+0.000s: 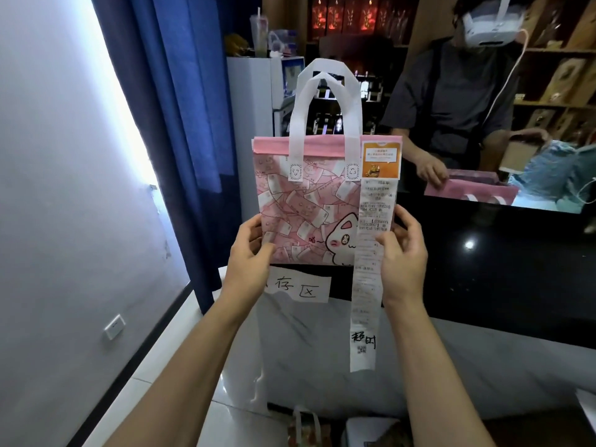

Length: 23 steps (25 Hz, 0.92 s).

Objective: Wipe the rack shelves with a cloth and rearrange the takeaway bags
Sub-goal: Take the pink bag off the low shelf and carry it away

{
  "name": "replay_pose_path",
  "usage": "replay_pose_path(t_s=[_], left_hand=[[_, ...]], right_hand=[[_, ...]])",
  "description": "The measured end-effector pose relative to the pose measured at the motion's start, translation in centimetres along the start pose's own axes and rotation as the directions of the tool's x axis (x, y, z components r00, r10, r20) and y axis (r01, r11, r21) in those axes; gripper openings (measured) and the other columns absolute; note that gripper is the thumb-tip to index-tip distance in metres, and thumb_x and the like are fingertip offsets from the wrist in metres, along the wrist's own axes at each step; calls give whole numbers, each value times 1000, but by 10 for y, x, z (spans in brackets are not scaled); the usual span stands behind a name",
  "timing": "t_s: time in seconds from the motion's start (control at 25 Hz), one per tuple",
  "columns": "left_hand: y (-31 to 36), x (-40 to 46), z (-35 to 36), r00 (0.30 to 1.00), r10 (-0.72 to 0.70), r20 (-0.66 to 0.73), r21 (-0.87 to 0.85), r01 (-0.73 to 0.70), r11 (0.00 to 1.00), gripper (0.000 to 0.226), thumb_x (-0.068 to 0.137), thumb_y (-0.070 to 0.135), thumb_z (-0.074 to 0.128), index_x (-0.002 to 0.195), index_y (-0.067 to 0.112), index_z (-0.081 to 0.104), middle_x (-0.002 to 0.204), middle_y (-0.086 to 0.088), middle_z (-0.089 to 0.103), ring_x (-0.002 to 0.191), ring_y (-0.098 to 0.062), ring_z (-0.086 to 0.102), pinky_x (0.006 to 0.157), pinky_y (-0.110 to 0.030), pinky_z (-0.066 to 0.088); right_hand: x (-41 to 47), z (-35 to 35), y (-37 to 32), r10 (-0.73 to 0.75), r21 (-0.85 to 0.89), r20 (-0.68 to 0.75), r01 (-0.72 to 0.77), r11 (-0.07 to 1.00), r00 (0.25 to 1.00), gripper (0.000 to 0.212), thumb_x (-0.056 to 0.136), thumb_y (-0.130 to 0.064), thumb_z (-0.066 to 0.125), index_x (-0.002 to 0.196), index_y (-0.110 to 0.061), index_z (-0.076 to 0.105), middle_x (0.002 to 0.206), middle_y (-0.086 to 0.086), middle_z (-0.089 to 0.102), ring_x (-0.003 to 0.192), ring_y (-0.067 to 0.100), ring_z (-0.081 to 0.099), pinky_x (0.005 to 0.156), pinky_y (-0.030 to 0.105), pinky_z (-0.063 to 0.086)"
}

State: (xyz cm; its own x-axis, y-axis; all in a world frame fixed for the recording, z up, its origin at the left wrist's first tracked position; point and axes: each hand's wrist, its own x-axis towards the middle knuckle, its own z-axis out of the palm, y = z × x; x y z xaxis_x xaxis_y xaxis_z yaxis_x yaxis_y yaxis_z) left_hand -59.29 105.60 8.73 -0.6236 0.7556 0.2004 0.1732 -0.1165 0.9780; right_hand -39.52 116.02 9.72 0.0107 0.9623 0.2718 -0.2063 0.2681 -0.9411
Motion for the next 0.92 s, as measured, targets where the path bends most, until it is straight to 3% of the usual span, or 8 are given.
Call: replay_pose_path(t_s=[0.36, 0.44, 0.56, 0.68, 0.8, 0.92], left_hand=[[-50, 94, 23, 994, -101, 44, 33, 99, 995, 57, 93, 7, 59, 142, 33, 47, 133, 11, 61, 120, -7, 60, 104, -43, 52], [-58, 103, 24, 993, -97, 60, 46, 94, 994, 63, 92, 2, 55, 144, 35, 43, 134, 14, 60, 118, -1, 60, 103, -36, 53], [-64, 112, 22, 993, -77, 85, 70, 71, 995, 65, 93, 4, 55, 146, 39, 41, 124, 26, 63, 112, 8, 60, 93, -22, 56], [-63, 113, 21, 995, -75, 61, 92, 69, 993, 59, 96, 14, 57, 144, 44, 41, 121, 23, 64, 111, 4, 62, 87, -24, 57], [-60, 115, 17, 998, -60, -15, 120, 61, 991, 54, 98, 17, 59, 147, 34, 41, 120, 18, 60, 106, 4, 61, 84, -21, 57], [-56, 113, 11, 998, -37, -46, 201, 45, 978, 50, 98, 15, 57, 143, 32, 44, 120, 18, 57, 106, 6, 56, 82, -14, 48]], right_hand=[[69, 30, 63, 40, -99, -16, -41, 994, 999, 44, 89, -7, 61, 129, -26, 59, 118, -1, 70, 111, 13, 67, 98, 47, 55], [74, 33, 71, 26, -116, 6, -26, 993, 1000, 44, 89, -7, 61, 130, -25, 58, 121, -1, 69, 113, 14, 66, 98, 45, 55], [76, 36, 81, -26, -144, 17, 28, 989, 1000, 46, 89, -8, 61, 132, -25, 56, 119, -5, 69, 111, 7, 66, 95, 31, 57], [80, 35, 83, -58, -156, 17, 60, 986, 998, 44, 89, -8, 61, 130, -24, 58, 116, -8, 70, 108, 2, 66, 91, 19, 55], [85, 30, 81, -64, -223, 12, 65, 973, 998, 42, 89, -13, 61, 128, -25, 60, 114, -12, 70, 108, -2, 65, 92, 20, 55], [84, 20, 76, -55, -283, 17, 57, 957, 998, 44, 88, -21, 61, 132, -29, 58, 122, -10, 66, 114, 1, 61, 99, 28, 52]])
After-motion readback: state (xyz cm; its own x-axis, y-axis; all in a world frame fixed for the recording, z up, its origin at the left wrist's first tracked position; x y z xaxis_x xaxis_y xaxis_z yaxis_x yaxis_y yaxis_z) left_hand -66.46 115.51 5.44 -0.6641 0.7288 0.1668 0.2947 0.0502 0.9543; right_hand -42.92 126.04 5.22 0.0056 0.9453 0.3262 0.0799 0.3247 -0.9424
